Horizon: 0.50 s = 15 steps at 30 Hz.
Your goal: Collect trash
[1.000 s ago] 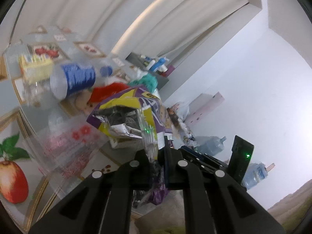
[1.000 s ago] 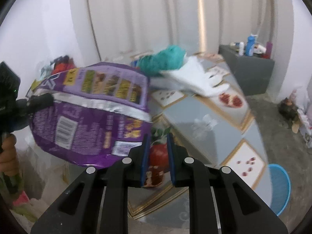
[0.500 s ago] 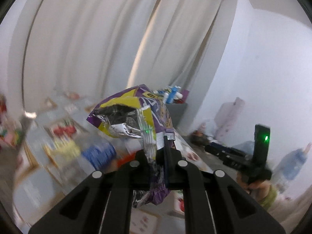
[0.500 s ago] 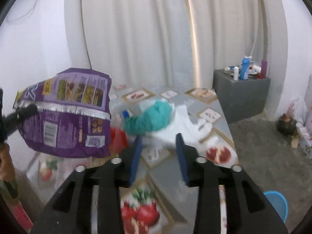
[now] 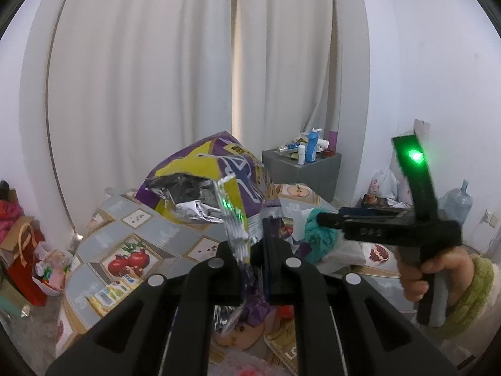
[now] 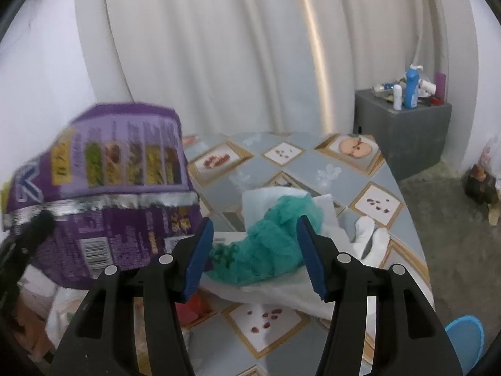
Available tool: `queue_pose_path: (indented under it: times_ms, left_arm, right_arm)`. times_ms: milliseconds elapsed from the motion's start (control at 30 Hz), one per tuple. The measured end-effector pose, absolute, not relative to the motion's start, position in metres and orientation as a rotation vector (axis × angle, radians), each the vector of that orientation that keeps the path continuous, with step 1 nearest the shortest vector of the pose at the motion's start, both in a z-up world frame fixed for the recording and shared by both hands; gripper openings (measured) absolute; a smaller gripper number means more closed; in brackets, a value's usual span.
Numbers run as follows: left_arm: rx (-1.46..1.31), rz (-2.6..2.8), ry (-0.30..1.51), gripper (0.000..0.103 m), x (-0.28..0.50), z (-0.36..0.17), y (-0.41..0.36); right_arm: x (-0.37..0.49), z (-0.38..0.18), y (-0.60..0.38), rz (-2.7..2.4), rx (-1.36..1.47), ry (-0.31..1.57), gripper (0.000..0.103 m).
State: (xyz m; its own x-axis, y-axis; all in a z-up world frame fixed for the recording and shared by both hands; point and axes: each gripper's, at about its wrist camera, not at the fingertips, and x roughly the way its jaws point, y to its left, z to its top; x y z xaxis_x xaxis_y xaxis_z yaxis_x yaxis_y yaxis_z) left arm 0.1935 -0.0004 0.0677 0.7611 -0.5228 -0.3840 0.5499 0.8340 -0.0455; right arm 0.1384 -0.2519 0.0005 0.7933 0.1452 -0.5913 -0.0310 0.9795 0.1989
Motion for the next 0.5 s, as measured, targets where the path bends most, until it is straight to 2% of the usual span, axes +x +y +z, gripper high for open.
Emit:
queue_pose_path:
  times_ms: [67,133,167,267,500]
  left_arm:
    - [0.064,-0.587,0.405,0.007,0.196,0.0662,0.0001]
    - [0.068,-0.586,0.405,0.007,0.1952,0.064,-0.0012]
    - [0.07,-0.586,0.406,0.007,0.1962,0.0634,-0.001]
    - [0.072,-0.585,0.412,0.007,0.196,0.0621,-0.0025]
    - [0.082,-0.577,0.409,0.007,0.1898,0.0644,-0.0055]
  right_arm:
    - [0.1422,-0.0066,-0.2503,0.084,0.18,0.684,0.032]
    - [0.1403,-0.0069,-0.2476,0.073,0.159,0.674,0.027]
    - [0.1402,-0.0061,-0.2466,0.071,0.153,0.675,0.019]
    - [0.1386,-0.0066,-0.2487,0.057,0.149,0.676,0.005]
    - [0.1397,-0.0056,-0.2519,0.045,0.159,0.661,0.0]
